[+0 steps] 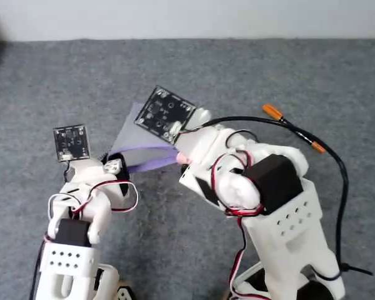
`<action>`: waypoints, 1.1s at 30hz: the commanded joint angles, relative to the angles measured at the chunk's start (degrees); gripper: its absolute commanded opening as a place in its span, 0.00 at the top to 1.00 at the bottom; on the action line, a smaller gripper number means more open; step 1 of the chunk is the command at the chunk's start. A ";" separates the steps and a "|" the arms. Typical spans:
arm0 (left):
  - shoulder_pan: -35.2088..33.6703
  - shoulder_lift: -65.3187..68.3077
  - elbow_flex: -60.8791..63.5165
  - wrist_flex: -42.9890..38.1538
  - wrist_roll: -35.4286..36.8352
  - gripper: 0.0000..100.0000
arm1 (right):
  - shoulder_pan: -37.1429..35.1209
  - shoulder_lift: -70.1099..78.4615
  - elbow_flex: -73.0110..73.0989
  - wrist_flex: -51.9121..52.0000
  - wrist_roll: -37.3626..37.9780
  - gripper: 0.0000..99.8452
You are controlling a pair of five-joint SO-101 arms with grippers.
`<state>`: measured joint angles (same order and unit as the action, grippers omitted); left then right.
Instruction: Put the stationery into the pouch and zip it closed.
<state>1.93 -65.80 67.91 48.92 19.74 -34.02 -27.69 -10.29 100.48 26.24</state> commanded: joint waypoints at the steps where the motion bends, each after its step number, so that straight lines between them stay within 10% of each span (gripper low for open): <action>1: -0.09 -0.18 -10.42 15.21 0.09 0.99 | 4.09 -2.68 -0.26 2.33 0.18 0.98; 8: 0.00 -0.09 -17.63 29.63 0.79 0.99 | 11.38 -6.90 -0.18 2.51 -3.69 0.78; 21: 0.44 0.00 -33.01 47.12 4.75 0.99 | 25.98 -8.48 8.79 2.42 -10.73 0.78; 33: 0.00 0.09 -32.66 49.23 9.14 0.99 | 29.58 19.47 16.35 -2.24 -1.41 0.78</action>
<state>2.11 -65.80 36.79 98.07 27.21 -5.01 -15.30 8.88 100.04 23.25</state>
